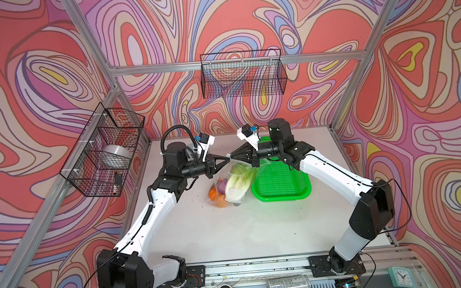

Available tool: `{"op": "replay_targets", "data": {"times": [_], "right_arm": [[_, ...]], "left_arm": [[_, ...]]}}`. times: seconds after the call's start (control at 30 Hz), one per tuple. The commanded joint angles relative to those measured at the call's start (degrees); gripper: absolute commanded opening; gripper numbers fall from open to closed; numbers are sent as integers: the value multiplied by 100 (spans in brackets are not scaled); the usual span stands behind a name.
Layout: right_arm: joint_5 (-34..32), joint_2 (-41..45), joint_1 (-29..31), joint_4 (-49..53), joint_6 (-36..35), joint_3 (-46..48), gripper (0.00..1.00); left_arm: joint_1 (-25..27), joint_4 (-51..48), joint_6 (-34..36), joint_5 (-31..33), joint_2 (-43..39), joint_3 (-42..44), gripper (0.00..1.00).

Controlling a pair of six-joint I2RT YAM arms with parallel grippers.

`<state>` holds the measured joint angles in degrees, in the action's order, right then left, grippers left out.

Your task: Place the food in the zip-top bag and seal the zipper

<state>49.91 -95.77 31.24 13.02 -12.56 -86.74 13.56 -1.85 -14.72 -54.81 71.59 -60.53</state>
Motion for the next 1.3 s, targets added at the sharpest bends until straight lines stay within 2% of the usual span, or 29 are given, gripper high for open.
{"op": "replay_targets", "data": {"times": [0.0, 0.47, 1.27], "right_arm": [[-305, 169, -75, 407, -61, 208, 5], [-570, 458, -188, 666, -165, 541, 5], [-1131, 968, -302, 772, -137, 1436, 5]], "left_arm": [[-66, 502, 37, -6, -272, -38, 0], [-121, 266, 233, 163, -393, -99, 0], [-642, 1, 391, 1171, -636, 72, 0]]}}
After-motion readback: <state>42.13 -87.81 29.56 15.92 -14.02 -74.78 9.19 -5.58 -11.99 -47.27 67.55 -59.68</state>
